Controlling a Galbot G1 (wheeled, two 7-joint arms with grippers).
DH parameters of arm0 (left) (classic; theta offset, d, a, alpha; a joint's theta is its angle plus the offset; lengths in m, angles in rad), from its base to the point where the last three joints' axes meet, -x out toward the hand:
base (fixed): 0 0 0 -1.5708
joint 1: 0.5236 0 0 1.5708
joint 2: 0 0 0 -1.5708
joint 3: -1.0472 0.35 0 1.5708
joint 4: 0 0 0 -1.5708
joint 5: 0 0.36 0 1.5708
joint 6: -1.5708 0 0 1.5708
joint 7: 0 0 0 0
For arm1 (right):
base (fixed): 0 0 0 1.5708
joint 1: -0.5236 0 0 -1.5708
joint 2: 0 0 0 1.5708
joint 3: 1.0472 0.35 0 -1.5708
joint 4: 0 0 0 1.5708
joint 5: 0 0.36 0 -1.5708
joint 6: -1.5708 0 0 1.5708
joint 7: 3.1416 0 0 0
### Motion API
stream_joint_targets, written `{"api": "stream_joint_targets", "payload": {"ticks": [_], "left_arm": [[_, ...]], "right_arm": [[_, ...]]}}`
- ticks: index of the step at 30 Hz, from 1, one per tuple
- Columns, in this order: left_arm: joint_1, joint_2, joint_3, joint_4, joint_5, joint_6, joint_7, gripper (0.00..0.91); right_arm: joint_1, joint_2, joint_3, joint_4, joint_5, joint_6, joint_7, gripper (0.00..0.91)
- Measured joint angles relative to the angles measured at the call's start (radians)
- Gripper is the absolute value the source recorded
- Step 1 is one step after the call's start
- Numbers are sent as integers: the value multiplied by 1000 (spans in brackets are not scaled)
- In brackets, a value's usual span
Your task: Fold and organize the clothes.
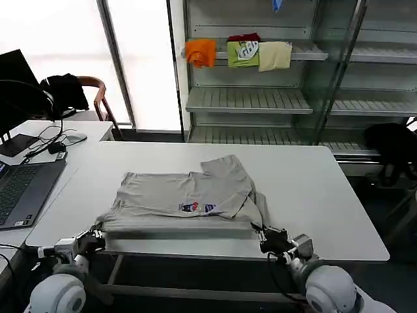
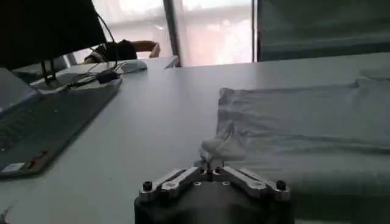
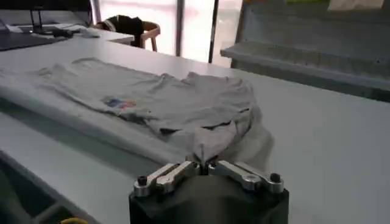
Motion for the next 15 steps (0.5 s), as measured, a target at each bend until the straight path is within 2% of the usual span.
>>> {"api": "stream_joint_targets", "payload": {"ticks": [4,10,15], "left_arm": [[9,6,1,-35,16,3,-22,907],[1,14,-8,-78,51,6,-31,907],[-34,10,2,-111,62,-4,-22,907]], "right_arm": [[-40,-1,21,31,0,0,32,907],[-83,9,55,91,-7,20,112,907],[-54,15,93,102,-2,37,118,907]]}}
